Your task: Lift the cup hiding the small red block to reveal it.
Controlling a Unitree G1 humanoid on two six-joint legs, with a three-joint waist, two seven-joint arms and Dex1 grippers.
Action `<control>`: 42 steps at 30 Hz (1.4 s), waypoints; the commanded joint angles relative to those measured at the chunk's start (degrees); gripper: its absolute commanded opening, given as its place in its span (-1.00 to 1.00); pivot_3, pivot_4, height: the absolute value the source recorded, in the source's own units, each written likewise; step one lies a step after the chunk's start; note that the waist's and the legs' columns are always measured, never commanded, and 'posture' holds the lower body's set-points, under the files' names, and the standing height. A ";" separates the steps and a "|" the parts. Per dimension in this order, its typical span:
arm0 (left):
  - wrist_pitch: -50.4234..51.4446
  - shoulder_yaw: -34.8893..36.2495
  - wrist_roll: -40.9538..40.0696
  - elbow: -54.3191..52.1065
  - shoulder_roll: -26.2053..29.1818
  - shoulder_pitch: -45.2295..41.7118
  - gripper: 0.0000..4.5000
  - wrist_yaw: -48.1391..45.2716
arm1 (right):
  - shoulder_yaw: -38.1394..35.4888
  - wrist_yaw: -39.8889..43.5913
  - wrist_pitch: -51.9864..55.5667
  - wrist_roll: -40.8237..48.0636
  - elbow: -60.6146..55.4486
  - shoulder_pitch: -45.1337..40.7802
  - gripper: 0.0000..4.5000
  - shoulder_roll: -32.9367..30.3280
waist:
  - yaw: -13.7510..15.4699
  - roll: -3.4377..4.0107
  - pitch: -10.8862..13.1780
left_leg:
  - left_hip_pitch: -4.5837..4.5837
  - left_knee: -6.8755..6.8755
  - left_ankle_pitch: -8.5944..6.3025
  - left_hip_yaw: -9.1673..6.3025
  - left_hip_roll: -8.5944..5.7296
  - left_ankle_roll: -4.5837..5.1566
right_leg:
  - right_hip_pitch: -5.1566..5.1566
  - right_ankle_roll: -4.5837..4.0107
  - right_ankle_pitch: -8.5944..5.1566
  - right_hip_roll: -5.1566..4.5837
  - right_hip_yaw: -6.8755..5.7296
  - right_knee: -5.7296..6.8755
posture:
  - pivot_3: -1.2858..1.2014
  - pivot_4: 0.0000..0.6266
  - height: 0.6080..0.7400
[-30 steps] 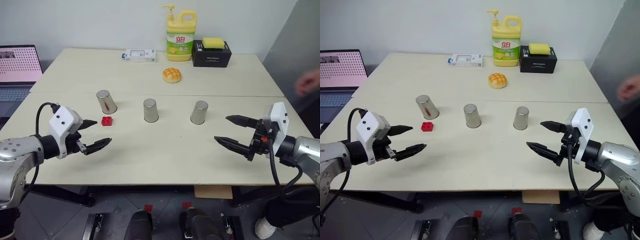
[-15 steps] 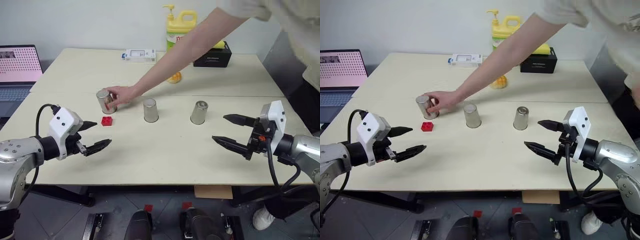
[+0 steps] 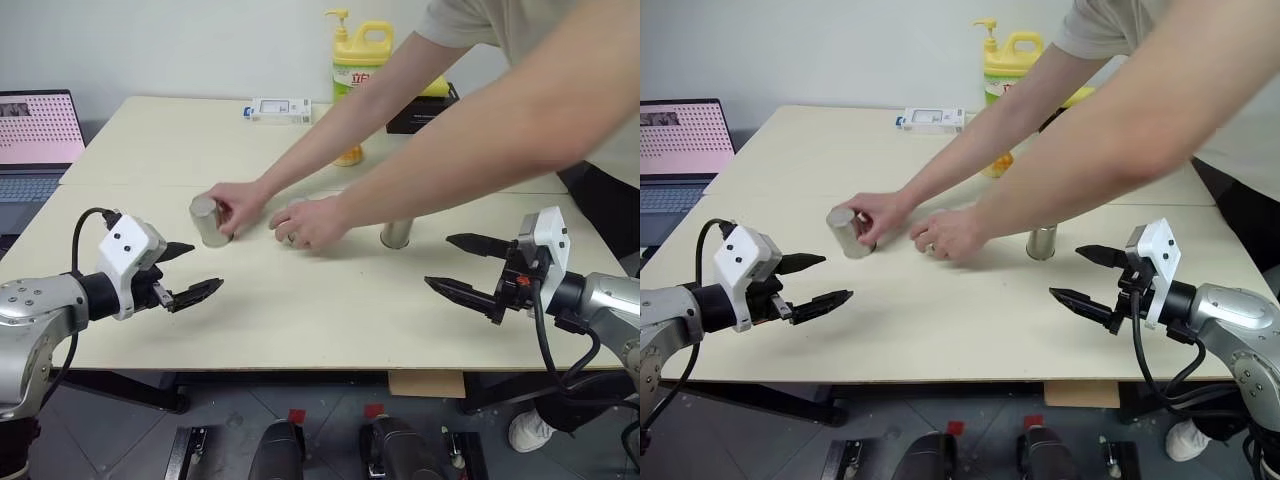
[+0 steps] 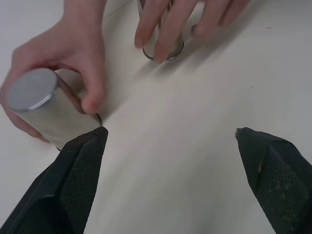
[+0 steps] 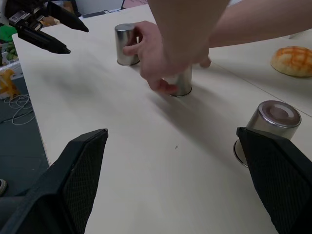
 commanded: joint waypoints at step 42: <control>0.58 1.24 -3.27 0.95 2.46 -4.17 0.97 -3.03 | 29.06 -13.56 -15.40 -31.38 64.94 -53.30 1.00 42.04 | -0.18 0.00 0.00 | -0.20 0.00 0.00 0.06 -0.01 0.00 | -0.19 -0.03 0.01 0.02 -0.01 0.01 | 0.03 -0.52 1.00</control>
